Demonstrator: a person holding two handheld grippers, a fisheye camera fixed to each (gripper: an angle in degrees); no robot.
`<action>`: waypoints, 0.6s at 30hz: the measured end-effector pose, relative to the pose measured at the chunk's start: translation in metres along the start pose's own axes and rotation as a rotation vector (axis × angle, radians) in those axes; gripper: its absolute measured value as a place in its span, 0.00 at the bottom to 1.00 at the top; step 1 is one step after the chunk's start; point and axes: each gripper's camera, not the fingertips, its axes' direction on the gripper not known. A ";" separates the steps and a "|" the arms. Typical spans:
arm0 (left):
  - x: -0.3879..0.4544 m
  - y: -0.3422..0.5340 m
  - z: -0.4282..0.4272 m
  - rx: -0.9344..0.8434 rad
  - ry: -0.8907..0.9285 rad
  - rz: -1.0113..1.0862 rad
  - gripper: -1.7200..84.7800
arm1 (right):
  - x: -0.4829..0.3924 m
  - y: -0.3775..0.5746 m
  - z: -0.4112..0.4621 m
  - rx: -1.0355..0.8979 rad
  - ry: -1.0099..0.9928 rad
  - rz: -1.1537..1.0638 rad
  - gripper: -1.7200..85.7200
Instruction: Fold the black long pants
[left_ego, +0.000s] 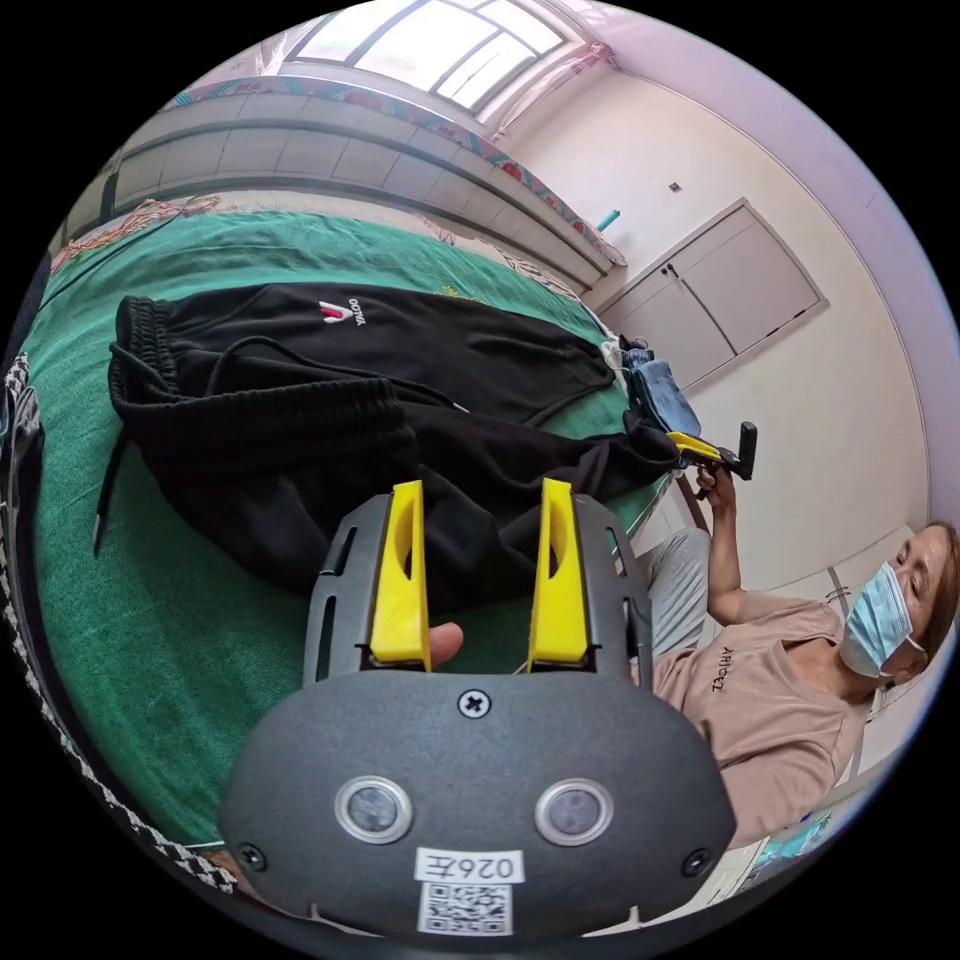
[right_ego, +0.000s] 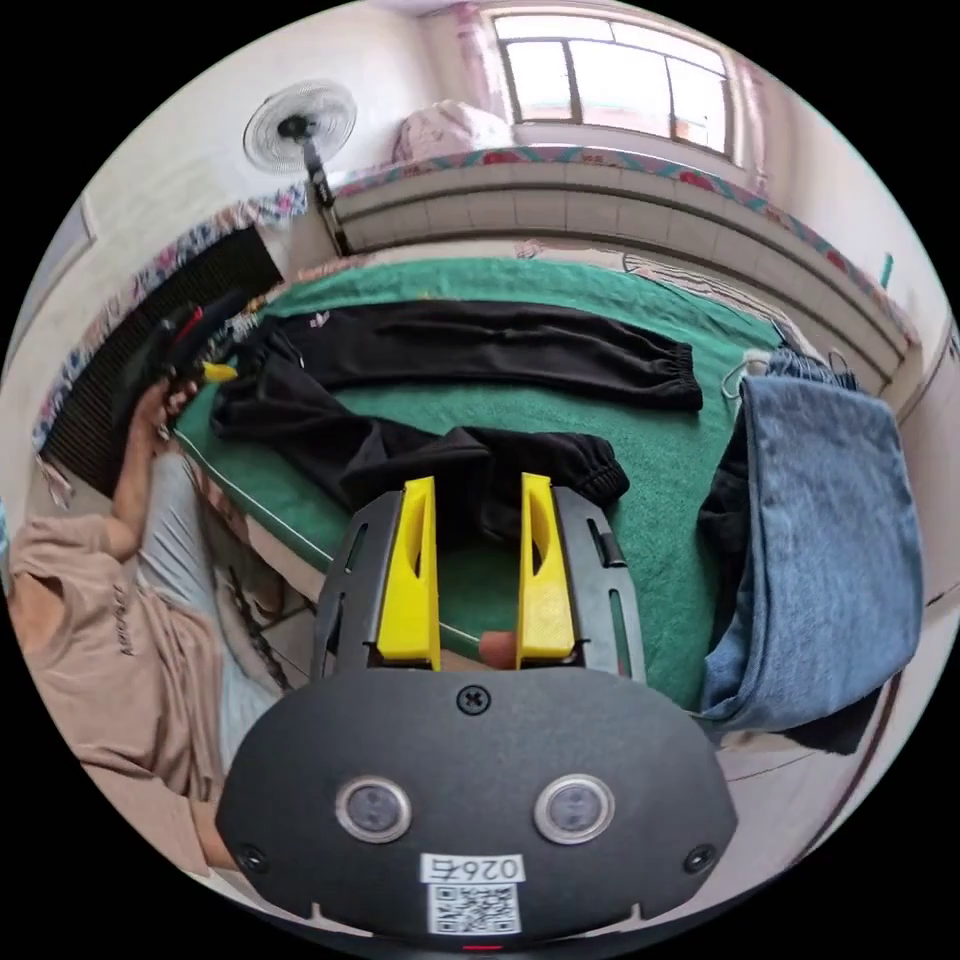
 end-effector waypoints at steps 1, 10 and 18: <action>0.000 0.000 0.002 -0.009 -0.002 -0.002 0.21 | -0.015 0.001 0.024 -0.050 0.064 -0.049 0.15; 0.011 0.003 0.042 -0.229 -0.417 -0.019 0.15 | -0.063 -0.016 0.152 -0.205 0.297 -0.195 0.07; -0.020 0.059 -0.032 0.083 -0.121 -0.038 0.03 | 0.023 -0.014 0.093 -0.003 0.201 0.059 0.00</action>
